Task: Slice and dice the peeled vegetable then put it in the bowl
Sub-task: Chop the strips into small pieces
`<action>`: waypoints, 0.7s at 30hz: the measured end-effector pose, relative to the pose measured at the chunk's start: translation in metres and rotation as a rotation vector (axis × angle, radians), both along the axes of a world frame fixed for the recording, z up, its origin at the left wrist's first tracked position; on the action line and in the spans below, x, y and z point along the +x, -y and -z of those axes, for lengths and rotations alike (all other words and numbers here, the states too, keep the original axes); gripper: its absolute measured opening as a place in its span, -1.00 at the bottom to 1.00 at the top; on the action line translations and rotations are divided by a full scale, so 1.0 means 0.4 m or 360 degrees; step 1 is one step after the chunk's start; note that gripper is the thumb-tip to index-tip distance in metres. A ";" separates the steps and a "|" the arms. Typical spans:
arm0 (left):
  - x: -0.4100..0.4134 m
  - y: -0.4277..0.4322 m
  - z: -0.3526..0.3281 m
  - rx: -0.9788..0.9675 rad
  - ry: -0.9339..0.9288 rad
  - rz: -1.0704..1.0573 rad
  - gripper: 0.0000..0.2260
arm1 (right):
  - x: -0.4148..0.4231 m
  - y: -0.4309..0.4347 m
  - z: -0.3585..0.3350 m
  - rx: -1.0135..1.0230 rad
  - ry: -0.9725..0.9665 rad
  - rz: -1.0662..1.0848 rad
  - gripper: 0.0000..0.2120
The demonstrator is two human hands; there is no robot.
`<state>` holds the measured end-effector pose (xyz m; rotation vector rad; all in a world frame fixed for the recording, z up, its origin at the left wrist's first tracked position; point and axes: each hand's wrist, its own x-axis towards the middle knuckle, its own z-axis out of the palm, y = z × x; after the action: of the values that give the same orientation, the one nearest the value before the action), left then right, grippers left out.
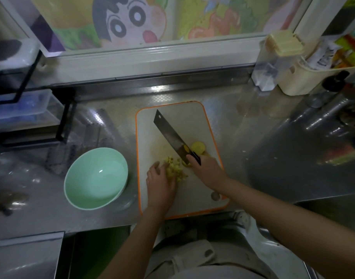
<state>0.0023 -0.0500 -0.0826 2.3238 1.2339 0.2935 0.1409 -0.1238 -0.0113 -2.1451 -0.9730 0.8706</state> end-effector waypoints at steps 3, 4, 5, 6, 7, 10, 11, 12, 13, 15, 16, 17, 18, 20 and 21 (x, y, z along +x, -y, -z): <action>0.001 0.009 0.000 0.0067 -0.0133 0.0125 -0.52 | 0.010 0.018 0.016 -0.0044 0.0023 0.0014 -0.63; 0.002 0.012 0.002 0.0073 -0.0165 0.0141 -0.51 | 0.012 0.024 0.022 -0.0062 0.0029 0.0015 -0.61; 0.001 0.014 0.005 0.0072 -0.0191 0.0148 -0.50 | 0.014 0.030 0.028 -0.0087 0.0047 0.0010 -0.61; 0.001 0.014 0.007 0.0070 -0.0209 0.0149 -0.50 | 0.013 0.034 0.029 -0.0111 0.0078 0.0001 -0.61; 0.001 0.013 0.009 0.0067 -0.0219 0.0152 -0.50 | 0.012 0.038 0.028 -0.0123 0.0110 -0.0007 -0.61; -0.003 0.007 0.012 0.0053 -0.0219 0.0153 -0.52 | 0.006 0.044 0.024 -0.0094 0.0167 -0.0047 -0.62; -0.004 0.006 0.012 0.0041 -0.0206 0.0151 -0.52 | 0.004 0.045 0.024 -0.0079 0.0172 -0.0060 -0.63; -0.006 0.005 0.012 0.0037 -0.0183 0.0151 -0.52 | 0.002 0.047 0.029 -0.0061 0.0175 -0.0067 -0.66; -0.009 0.005 0.011 0.0034 -0.0166 0.0159 -0.52 | 0.000 0.048 0.033 -0.0033 0.0180 -0.0065 -0.70; -0.014 0.005 0.010 0.0024 -0.0110 0.0169 -0.50 | -0.002 0.050 0.043 -0.0034 0.0194 -0.0041 -0.78; -0.018 0.003 0.012 -0.0007 -0.0070 0.0148 -0.48 | -0.003 0.051 0.048 -0.0074 0.0179 -0.0035 -0.73; -0.022 0.000 0.012 -0.0045 -0.0038 0.0101 -0.46 | -0.005 0.051 0.052 -0.0124 0.0142 -0.0031 -0.65; -0.026 -0.003 0.013 -0.0067 -0.0015 0.0049 -0.45 | -0.008 0.053 0.053 -0.0167 0.0101 -0.0039 -0.59; -0.032 -0.006 0.017 -0.0074 -0.0004 -0.0019 -0.46 | -0.018 0.058 0.045 -0.0219 0.0100 -0.0096 -0.57; -0.034 -0.004 0.018 -0.0076 -0.0019 -0.0030 -0.47 | -0.025 0.060 0.039 -0.0233 0.0106 -0.0114 -0.58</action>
<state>-0.0113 -0.0484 -0.0897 2.2778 1.2556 0.2541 0.1308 -0.1476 -0.0270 -2.2872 -1.0544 0.9358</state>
